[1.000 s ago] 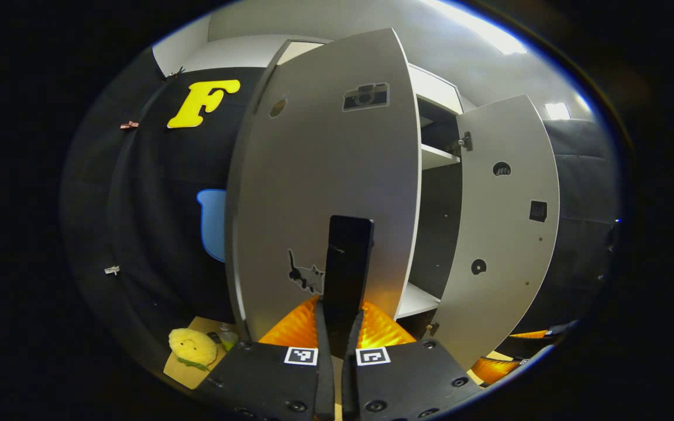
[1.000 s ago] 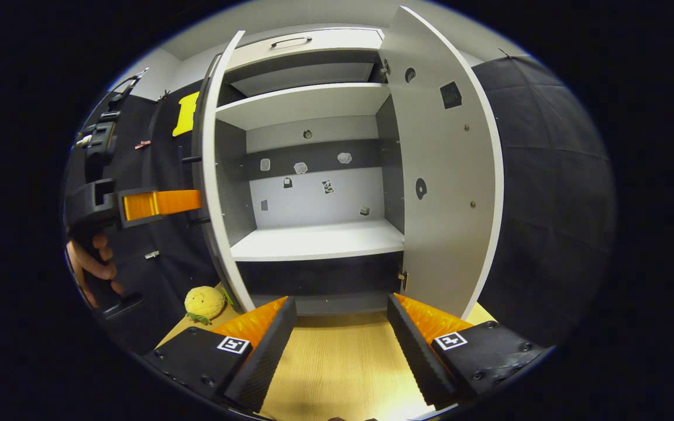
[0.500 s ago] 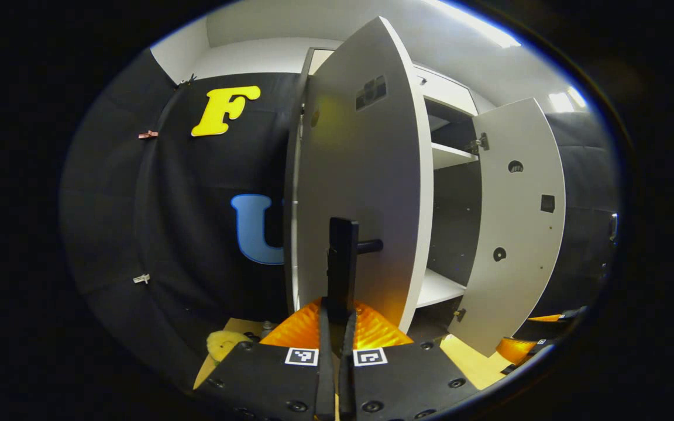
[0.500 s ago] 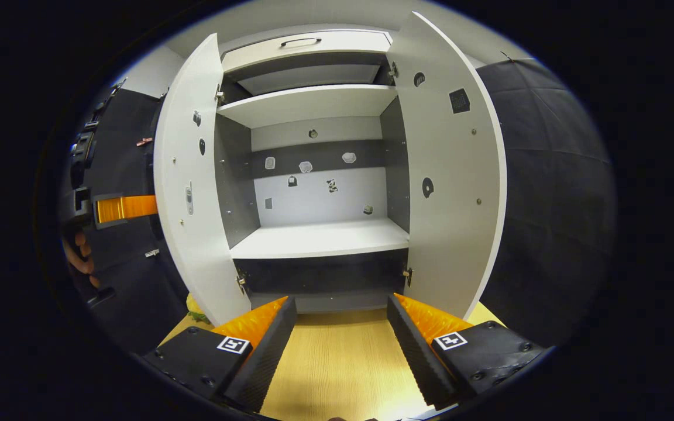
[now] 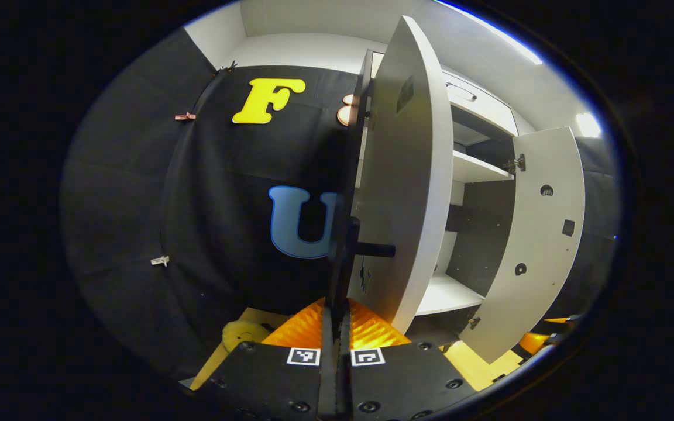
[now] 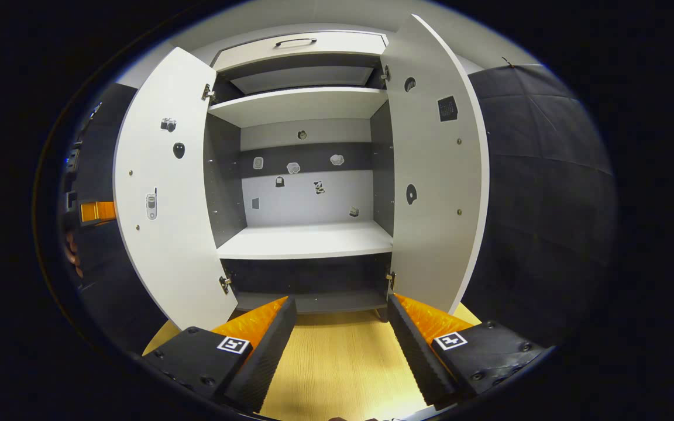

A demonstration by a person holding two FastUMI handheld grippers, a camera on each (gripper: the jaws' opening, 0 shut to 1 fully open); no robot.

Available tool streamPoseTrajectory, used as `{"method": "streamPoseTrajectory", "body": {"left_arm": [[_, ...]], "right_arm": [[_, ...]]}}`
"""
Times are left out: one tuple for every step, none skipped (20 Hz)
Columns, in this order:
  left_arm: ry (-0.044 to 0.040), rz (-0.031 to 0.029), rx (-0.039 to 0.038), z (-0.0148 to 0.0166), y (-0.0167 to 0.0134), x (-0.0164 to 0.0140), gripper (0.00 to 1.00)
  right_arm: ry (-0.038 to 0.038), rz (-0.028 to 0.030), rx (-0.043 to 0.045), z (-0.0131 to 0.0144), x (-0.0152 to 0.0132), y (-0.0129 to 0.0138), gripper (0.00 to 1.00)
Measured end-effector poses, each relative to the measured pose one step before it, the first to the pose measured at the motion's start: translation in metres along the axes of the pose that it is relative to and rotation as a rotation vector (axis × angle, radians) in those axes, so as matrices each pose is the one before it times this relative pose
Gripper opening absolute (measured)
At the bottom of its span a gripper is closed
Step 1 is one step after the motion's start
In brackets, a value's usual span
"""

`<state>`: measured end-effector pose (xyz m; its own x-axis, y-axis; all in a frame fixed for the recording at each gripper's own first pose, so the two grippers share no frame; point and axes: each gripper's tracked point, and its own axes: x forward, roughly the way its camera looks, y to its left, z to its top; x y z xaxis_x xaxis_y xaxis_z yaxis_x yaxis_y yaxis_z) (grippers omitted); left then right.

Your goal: Open the right door of the double-door shoe cabinet with the right hand, and open the left door with the left hand.

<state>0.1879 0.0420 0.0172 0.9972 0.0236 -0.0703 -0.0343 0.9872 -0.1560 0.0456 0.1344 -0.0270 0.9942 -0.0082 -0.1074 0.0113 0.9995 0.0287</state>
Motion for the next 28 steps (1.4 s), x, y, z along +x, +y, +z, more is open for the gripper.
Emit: {"method": "streamPoseTrajectory", "body": {"left_arm": [[0.00153,0.02261,0.03138,-0.00108,0.00676,-0.00163,0.05],[0.00338,0.01282,0.01994,0.00038,0.00031,-0.00367,0.05],[0.00221,0.01000,0.00597,0.00115,0.00045,-0.00380,0.05],[0.00281,0.01334,0.00035,-0.00026,-0.00041,-0.00142,0.04],[-0.00117,0.01513,0.00074,0.00049,-0.00020,-0.00330,0.03],[-0.00127,0.01720,-0.00038,0.00154,-0.00194,-0.00361,0.03],[0.00163,0.01801,-0.00153,0.00193,-0.00186,-0.00650,0.03],[-0.00038,0.01929,-0.00439,0.00160,-0.00045,-0.00767,0.05],[-0.00048,0.01238,-0.00473,0.00197,-0.00241,-0.00984,0.05],[-0.00442,0.01704,-0.00304,0.00161,-0.00204,-0.01176,0.03],[-0.00391,0.01902,-0.00288,0.00043,-0.00304,-0.01090,0.05],[-0.00462,0.01535,-0.00429,-0.00106,-0.00448,-0.01574,0.05],[-0.00845,0.01495,-0.00597,0.00037,-0.00614,-0.01235,0.05],[-0.00860,0.00966,-0.00640,-0.00164,-0.00719,-0.01098,0.05],[-0.00804,0.00470,-0.00682,-0.00055,-0.00977,-0.00938,0.05],[-0.00684,-0.00093,-0.00593,-0.00166,-0.01304,-0.00655,0.05],[0.00264,-0.00032,-0.00359,-0.00327,-0.01168,-0.00571,0.05],[0.00392,0.00071,0.00774,-0.00550,-0.01279,-0.00650,0.05],[-0.00403,0.00239,0.01726,-0.00223,-0.01091,-0.00515,0.05],[-0.00185,-0.00346,0.01425,-0.00155,-0.01289,-0.00368,0.07],[0.00517,-0.01806,0.00173,-0.00159,-0.01434,-0.00458,0.08],[0.00385,-0.02017,-0.00448,-0.00232,-0.01548,-0.00329,0.13],[0.00129,-0.02062,-0.00781,0.00014,-0.01348,-0.00429,0.23],[-0.00363,-0.02314,-0.00103,-0.00048,-0.01273,-0.00184,0.33],[-0.00810,-0.00936,0.00466,0.00088,-0.00799,-0.00311,0.43],[-0.01471,-0.01282,0.00904,0.00103,-0.00655,-0.00036,0.53],[-0.01257,-0.00596,0.00819,0.00036,-0.00485,-0.00196,0.55],[-0.01204,-0.00560,0.01132,-0.00081,-0.00352,0.00118,0.69]], "right_arm": [[-0.00550,0.00446,0.00141,0.00338,-0.00073,-0.00440,0.98],[-0.01035,0.00417,0.00067,0.00404,-0.00177,-0.00615,0.98],[-0.00705,0.00569,-0.00070,0.00263,-0.00138,-0.00361,0.98],[-0.00748,0.00656,-0.00225,0.00262,-0.00045,-0.00358,0.98],[-0.00797,0.00561,-0.00264,0.00324,0.00017,-0.00610,0.98],[-0.00447,0.00832,-0.00093,0.00195,-0.00168,-0.00862,0.98],[0.00219,0.00968,0.00166,-0.00003,-0.00157,-0.00758,0.99],[0.00615,0.01270,0.00498,-0.00008,-0.00241,-0.00692,0.98],[-0.00093,0.01112,0.00620,0.00130,-0.00232,-0.00665,0.98],[-0.00459,0.00805,0.00380,0.00212,-0.00260,-0.00899,0.99],[-0.00211,0.00741,0.00096,0.00158,-0.00418,-0.01054,0.98],[0.00070,0.00937,0.00136,0.00019,-0.00431,-0.00865,0.98],[-0.00041,0.01100,0.00244,0.00139,-0.00263,-0.00624,0.99],[-0.00245,0.00861,0.00311,0.00176,-0.00327,-0.00745,0.98],[-0.00309,0.00776,0.00384,0.00286,-0.00316,-0.00813,0.98],[-0.00263,0.00470,0.00579,0.00239,-0.00360,-0.00708,0.98],[-0.00813,0.00163,0.01035,0.00467,-0.00314,-0.00720,0.98],[-0.00853,-0.00314,0.01682,0.00528,-0.00263,-0.00700,0.98],[-0.00703,-0.00009,0.02079,0.00433,-0.00151,-0.00570,0.98],[-0.00455,0.00030,0.01937,0.00564,-0.00188,-0.00492,0.98],[-0.00447,-0.00123,0.01152,0.00366,-0.00152,-0.00399,0.98],[-0.00890,-0.00226,0.00005,0.00293,-0.00203,-0.00390,0.98],[-0.00825,-0.00590,-0.00925,0.00299,-0.00041,-0.00399,0.98],[-0.00556,-0.00654,-0.01114,0.00088,-0.00257,-0.00385,0.98],[-0.00506,-0.00440,-0.00689,0.00139,-0.00166,-0.00138,0.98],[-0.00912,-0.00503,0.00004,0.00129,-0.00157,-0.00021,0.98],[-0.01068,-0.00492,0.00296,0.00139,-0.00061,0.00123,0.98],[-0.00841,-0.00679,0.00274,0.00018,-0.00037,0.00131,0.98]]}}
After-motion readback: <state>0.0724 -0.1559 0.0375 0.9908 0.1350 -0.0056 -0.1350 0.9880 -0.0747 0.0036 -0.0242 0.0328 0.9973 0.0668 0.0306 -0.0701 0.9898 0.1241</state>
